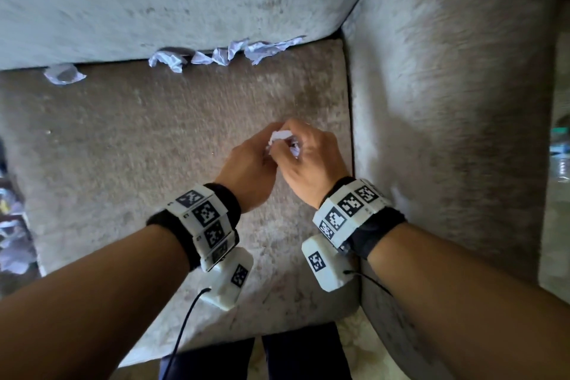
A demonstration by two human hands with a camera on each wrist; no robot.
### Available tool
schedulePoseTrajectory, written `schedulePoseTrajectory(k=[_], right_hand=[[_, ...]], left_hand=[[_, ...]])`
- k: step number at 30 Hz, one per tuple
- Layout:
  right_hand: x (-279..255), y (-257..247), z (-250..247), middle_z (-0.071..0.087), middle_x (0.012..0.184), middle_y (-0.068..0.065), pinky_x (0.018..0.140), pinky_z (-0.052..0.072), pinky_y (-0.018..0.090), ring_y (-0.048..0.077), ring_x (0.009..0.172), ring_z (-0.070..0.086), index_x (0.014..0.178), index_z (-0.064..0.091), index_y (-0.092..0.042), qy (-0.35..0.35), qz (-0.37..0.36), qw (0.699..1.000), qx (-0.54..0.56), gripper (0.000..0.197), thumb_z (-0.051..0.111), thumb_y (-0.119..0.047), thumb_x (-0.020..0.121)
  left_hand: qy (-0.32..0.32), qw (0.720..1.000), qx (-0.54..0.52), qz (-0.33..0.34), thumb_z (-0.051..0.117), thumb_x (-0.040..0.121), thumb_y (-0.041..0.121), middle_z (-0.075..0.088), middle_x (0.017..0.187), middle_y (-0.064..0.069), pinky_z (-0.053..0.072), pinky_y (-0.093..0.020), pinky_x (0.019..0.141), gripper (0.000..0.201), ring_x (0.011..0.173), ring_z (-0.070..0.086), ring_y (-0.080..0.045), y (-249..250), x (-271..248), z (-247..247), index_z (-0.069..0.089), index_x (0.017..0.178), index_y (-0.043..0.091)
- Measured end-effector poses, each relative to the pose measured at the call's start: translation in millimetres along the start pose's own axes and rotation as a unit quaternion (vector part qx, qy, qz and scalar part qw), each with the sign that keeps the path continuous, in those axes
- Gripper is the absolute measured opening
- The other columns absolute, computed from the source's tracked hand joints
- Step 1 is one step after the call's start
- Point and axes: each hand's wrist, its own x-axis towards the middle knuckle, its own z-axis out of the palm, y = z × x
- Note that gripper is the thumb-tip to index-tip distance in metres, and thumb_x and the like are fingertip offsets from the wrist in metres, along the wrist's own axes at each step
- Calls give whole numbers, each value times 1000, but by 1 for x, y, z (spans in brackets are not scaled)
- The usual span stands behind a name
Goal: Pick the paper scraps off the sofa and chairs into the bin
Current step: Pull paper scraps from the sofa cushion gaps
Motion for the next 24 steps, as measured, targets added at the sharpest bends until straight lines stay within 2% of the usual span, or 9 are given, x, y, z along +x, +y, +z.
schedulePoseTrajectory(k=[2, 4, 8, 10, 12, 14, 17, 21, 24], right_hand=[[2, -1, 1, 66, 68, 6, 54, 47, 34, 24, 61, 59, 73, 58, -4, -18, -10, 1000, 20, 39, 43, -40, 75], [4, 0, 2, 67, 70, 5, 56, 49, 35, 23, 63, 61, 74, 59, -3, -29, -6, 998, 49, 42, 43, -42, 74], [9, 4, 1, 67, 70, -2, 57, 49, 27, 16, 65, 63, 76, 64, -9, -33, 3, 997, 65, 34, 50, -38, 84], [12, 4, 1, 61, 64, -8, 55, 45, 20, 10, 60, 61, 73, 59, -16, -50, 2, 996, 70, 21, 57, -28, 91], [15, 3, 2, 57, 61, -14, 54, 41, 14, 3, 56, 58, 72, 57, -19, -55, -10, 996, 74, 23, 58, -28, 94], [17, 2, 3, 55, 57, -16, 52, 39, 13, 1, 53, 56, 71, 59, -15, -50, -22, 995, 79, 39, 54, -48, 92], [22, 4, 5, 52, 50, -11, 45, 34, 16, 6, 44, 49, 64, 60, -7, -19, -27, 996, 86, 61, 50, -63, 85], [29, 7, 5, 70, 62, -4, 43, 40, 23, 6, 49, 59, 66, 71, -8, -7, -26, 997, 72, 42, 56, -42, 85], [34, 10, 6, 71, 62, -2, 40, 34, 19, 8, 44, 55, 65, 73, -7, -9, -25, 998, 59, 31, 56, -30, 79]], left_hand=[[-16, 1000, 21, 8, 45, 97, 7, 67, 94, 9, 49, -26, 69, 29, 86, 64, -14, 2, 1, 1, 59, 109, 29], [-18, 1000, 24, 3, 45, 97, 5, 64, 82, 10, 44, -25, 63, 25, 76, 61, -15, 4, 2, -1, 58, 96, 27], [2, 999, -51, -1, 45, 93, 5, 70, 81, 3, 52, -41, 66, 27, 73, 64, -20, 2, 5, -5, 67, 95, 20], [14, 996, -83, -10, 42, 92, 3, 70, 77, 4, 48, -34, 59, 35, 63, 59, -14, 2, 4, -8, 71, 99, 22], [26, 994, -108, -21, 43, 93, 2, 69, 74, 7, 42, -22, 57, 39, 59, 54, -5, 2, 4, -10, 72, 105, 25], [41, 991, -119, -37, 45, 95, 5, 68, 72, 10, 40, -17, 55, 37, 58, 54, -2, 1, 3, -13, 73, 105, 26], [102, 987, -92, -82, 45, 91, 5, 68, 77, 9, 38, -17, 49, 35, 53, 52, -1, -6, 3, -20, 69, 83, 28], [157, 979, -76, -108, 41, 93, 4, 72, 97, 15, 38, -16, 45, 39, 46, 49, 1, -15, 4, -34, 71, 97, 28], [182, 973, -70, -125, 41, 95, 7, 72, 91, 8, 36, -21, 38, 35, 38, 43, -4, -18, 8, -50, 69, 106, 26]])
